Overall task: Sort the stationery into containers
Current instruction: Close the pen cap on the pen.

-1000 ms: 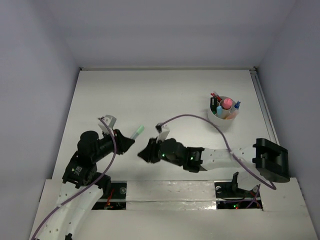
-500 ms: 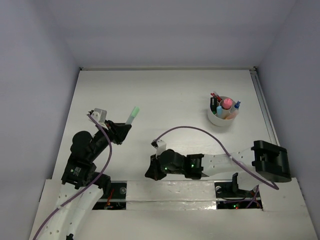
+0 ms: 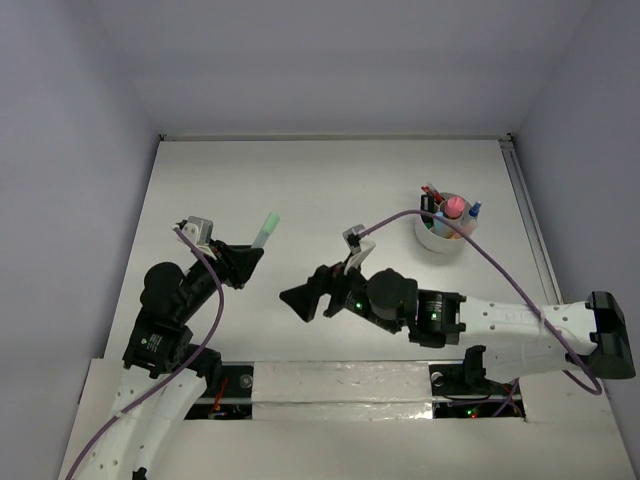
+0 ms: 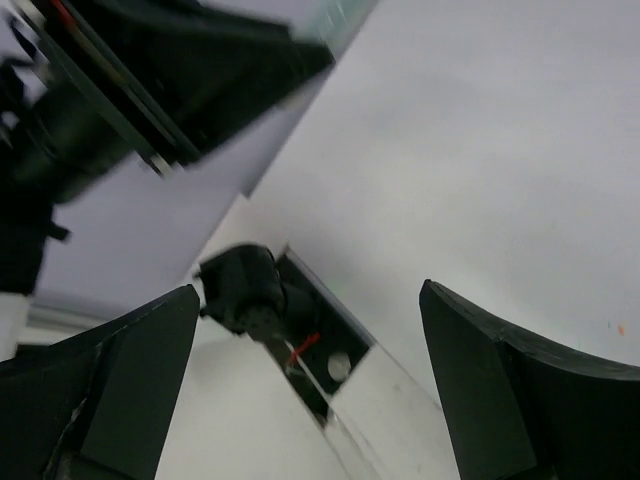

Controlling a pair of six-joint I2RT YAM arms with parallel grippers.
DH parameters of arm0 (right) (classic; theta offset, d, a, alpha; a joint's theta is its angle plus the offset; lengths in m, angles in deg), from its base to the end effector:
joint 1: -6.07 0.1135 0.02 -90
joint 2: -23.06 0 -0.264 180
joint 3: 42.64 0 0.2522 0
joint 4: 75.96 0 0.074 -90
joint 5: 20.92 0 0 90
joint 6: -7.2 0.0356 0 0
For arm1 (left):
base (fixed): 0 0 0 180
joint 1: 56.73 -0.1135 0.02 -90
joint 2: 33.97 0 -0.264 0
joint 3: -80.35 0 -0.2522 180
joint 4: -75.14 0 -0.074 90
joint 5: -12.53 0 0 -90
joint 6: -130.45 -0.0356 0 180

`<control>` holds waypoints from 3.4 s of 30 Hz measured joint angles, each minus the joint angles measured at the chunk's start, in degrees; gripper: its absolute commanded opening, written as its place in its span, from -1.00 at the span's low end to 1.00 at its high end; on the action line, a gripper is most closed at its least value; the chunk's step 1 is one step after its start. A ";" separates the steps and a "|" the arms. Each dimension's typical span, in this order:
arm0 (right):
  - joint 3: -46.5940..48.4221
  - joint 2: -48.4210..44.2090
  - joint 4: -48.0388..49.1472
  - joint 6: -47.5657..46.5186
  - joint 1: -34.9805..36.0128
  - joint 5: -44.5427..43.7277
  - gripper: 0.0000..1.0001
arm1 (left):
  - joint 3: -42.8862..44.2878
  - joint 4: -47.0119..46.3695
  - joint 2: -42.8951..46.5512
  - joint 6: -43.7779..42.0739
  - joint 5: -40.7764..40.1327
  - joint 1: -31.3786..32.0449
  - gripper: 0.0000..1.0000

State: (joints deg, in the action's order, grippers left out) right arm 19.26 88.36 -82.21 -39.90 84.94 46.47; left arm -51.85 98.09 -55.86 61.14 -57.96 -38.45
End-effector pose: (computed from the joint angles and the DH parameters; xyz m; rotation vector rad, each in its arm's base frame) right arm 0.0649 0.2591 0.3205 -0.2760 1.8681 1.1924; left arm 0.1001 -0.0456 0.3277 0.2481 1.5567 -0.7963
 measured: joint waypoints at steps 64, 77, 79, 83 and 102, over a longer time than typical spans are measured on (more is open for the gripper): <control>20.72 21.42 10.32 2.51 -17.40 11.87 0.33 | 0.00 -2.47 4.13 0.00 5.42 -0.02 -1.00; 20.70 21.42 11.72 3.48 -17.40 10.12 0.14 | 0.00 -2.56 4.13 0.00 5.57 -0.02 -1.00; 20.70 21.42 12.09 3.54 -17.40 9.68 0.17 | 0.00 -2.56 4.13 0.00 5.57 -0.02 -1.00; 20.55 21.42 12.85 3.82 -17.40 8.63 -0.07 | 0.00 -2.56 4.15 0.00 5.62 -0.02 -1.00; 19.04 24.30 20.02 8.35 -17.79 12.68 -1.00 | 0.00 -0.66 5.44 -0.04 4.24 -0.11 -1.00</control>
State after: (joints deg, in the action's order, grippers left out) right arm 38.29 112.67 -62.19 -31.55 67.15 59.15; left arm -51.85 97.44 -50.42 61.09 -53.72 -38.56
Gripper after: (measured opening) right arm 0.368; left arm 0.155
